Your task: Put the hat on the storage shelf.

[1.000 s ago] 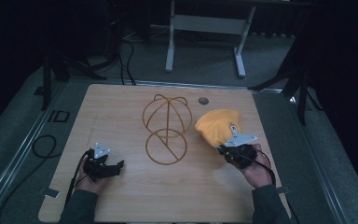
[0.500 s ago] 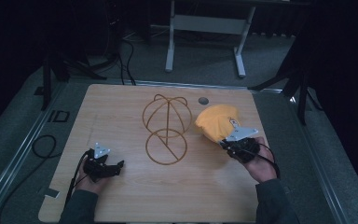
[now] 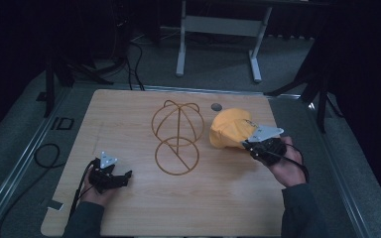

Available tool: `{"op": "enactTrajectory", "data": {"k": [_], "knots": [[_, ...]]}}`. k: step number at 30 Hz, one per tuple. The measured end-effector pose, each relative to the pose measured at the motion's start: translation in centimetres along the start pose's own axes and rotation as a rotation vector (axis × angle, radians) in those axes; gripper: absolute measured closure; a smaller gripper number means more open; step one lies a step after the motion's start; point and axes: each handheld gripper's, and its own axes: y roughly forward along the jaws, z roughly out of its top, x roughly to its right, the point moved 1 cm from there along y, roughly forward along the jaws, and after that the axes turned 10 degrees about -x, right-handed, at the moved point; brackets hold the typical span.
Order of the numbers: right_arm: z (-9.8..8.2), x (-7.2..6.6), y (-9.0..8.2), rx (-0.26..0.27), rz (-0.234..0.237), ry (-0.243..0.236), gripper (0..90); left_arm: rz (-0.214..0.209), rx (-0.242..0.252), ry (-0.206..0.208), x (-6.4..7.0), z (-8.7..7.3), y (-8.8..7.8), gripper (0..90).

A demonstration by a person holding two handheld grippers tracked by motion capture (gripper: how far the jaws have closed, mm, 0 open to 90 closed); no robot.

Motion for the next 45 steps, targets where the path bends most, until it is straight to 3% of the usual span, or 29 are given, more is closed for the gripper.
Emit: {"op": "enactTrajectory", "data": {"k": [15, 22, 25, 26, 29, 31, 34, 39, 42, 43, 45], "knots": [[2.9, 0.8, -1.8, 0.031, -0.052, -0.017, 82.0, 0.000, 0.000, 0.001, 0.0, 0.0, 0.0, 18.3], [4.0, 0.3, -0.8, 0.026, -0.038, -0.036, 80.1, 0.000, 0.000, 0.001, 0.0, 0.0, 0.0, 18.3], [4.4, 0.0, -0.1, 0.007, -0.029, -0.060, 80.7, 0.000, 0.000, 0.002, 0.0, 0.0, 0.0, 18.3], [4.7, -0.5, 0.6, -0.021, -0.023, -0.084, 80.7, 0.000, 0.000, 0.002, 0.0, 0.0, 0.0, 18.3], [4.9, -0.8, 0.9, -0.030, -0.017, -0.089, 80.5, 0.000, 0.000, 0.002, 0.0, 0.0, 0.0, 18.3], [5.0, -0.8, 1.1, -0.023, 0.000, -0.086, 79.6, 0.001, 0.000, 0.001, 0.0, 0.0, 0.0, 18.3], [5.2, -0.5, 0.7, 0.031, 0.037, -0.052, 75.8, 0.000, 0.000, 0.000, 0.0, 0.0, 0.0, 18.3], [5.3, -0.2, 0.6, 0.044, 0.041, -0.044, 74.1, 0.000, 0.002, -0.001, 0.0, 0.0, 0.0, 18.3], [5.3, 0.1, 0.5, 0.056, 0.036, -0.024, 71.2, 0.000, 0.000, -0.001, 0.0, 0.0, 0.0, 18.3], [5.4, 0.4, 0.3, 0.090, 0.038, 0.009, 70.9, 0.000, 0.000, -0.001, 0.0, 0.0, 0.0, 18.3], [5.5, 0.6, 0.3, 0.097, 0.035, 0.014, 69.6, 0.000, 0.000, -0.001, 0.0, 0.0, 0.0, 18.3]]}}
